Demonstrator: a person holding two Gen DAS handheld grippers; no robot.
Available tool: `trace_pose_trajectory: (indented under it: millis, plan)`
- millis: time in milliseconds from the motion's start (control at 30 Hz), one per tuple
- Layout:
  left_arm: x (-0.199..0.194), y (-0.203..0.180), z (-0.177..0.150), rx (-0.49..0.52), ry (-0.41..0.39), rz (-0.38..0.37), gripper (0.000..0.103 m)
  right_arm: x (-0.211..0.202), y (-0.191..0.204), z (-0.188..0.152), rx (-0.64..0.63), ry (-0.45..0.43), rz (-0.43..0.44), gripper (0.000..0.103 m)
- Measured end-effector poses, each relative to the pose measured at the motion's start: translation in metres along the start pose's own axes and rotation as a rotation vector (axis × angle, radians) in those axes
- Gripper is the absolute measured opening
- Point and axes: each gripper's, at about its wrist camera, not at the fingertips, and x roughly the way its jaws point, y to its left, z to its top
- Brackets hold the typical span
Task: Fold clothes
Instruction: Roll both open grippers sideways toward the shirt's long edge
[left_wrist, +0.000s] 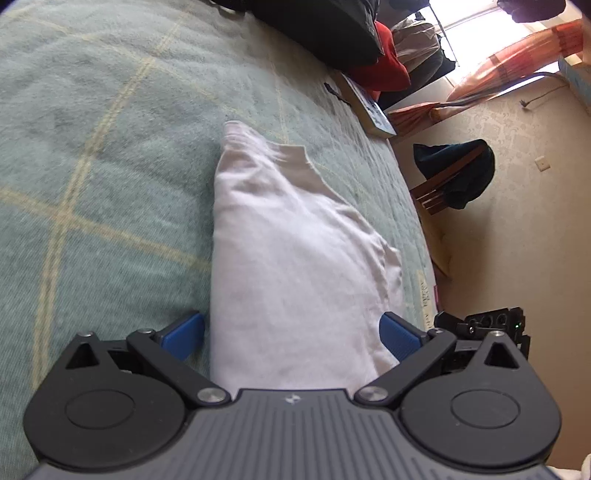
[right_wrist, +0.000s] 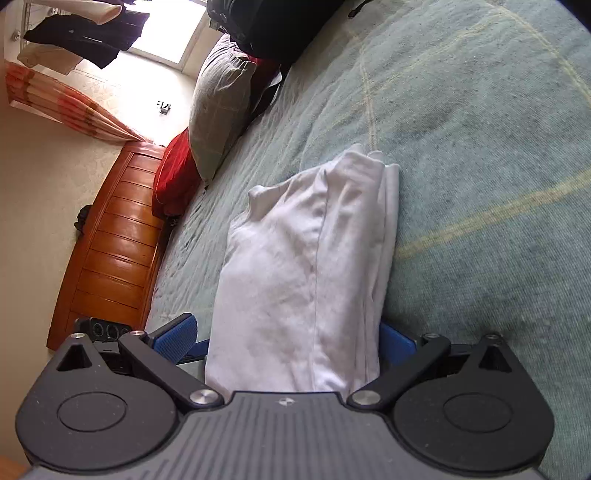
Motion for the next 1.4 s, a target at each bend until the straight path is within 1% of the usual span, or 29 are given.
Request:
trace_pose_trajectory:
  millis: [133,267,333,400,500,667,767,867,967,1000,1067,1167,1200,1267,1333,1400]
  plan:
    - [0.014,0.002,0.02,-0.013,0.008,-0.035,0.1,0.008,0.001,0.009,0.008,-0.016,0.008,0.103]
    - [0.03,0.002,0.039,-0.026,0.021,-0.041,0.101,0.018,0.001,0.021,0.001,-0.036,0.01,0.103]
    - [0.035,0.0,0.043,-0.023,0.029,-0.035,0.101,0.024,0.001,0.028,0.001,-0.046,0.007,0.103]
    - [0.032,-0.002,0.039,-0.004,0.044,-0.037,0.101,0.026,0.002,0.029,0.001,-0.049,0.0,0.103]
    - [0.025,-0.003,0.03,0.012,0.072,-0.048,0.102,0.02,0.002,0.022,-0.01,-0.042,0.004,0.103]
    - [0.018,-0.002,0.016,0.024,0.119,-0.066,0.102,0.006,0.0,-0.006,0.006,0.035,0.041,0.103]
    - [0.014,-0.002,0.008,0.031,0.143,-0.078,0.102,0.008,0.001,-0.013,-0.013,0.042,0.055,0.103]
    - [0.028,-0.004,0.023,0.012,0.122,-0.087,0.102,0.016,0.004,-0.005,-0.012,0.021,0.078,0.103]
    - [0.039,-0.005,0.033,-0.012,0.098,-0.095,0.102,0.029,0.009,0.004,-0.033,0.002,0.082,0.103]
    - [0.039,-0.005,0.032,-0.017,0.091,-0.096,0.102,0.03,0.01,0.004,-0.033,0.001,0.084,0.103]
    - [0.033,-0.007,0.025,0.007,0.091,-0.114,0.102,0.03,0.01,0.005,-0.03,-0.001,0.089,0.103]
    - [0.027,-0.003,0.016,0.013,0.122,-0.16,0.102,0.024,0.008,-0.005,-0.026,0.029,0.122,0.103]
    - [0.028,-0.002,0.018,0.009,0.118,-0.161,0.102,0.021,0.006,-0.009,-0.03,0.037,0.132,0.103]
    - [0.034,0.0,0.023,-0.017,0.097,-0.164,0.102,0.02,0.002,-0.011,-0.032,0.02,0.141,0.103]
    - [0.042,0.0,0.028,-0.055,0.074,-0.16,0.102,0.022,0.0,-0.008,-0.007,-0.004,0.155,0.103]
    - [0.047,-0.003,0.03,-0.084,0.058,-0.151,0.102,0.022,0.002,-0.006,-0.001,-0.009,0.149,0.103]
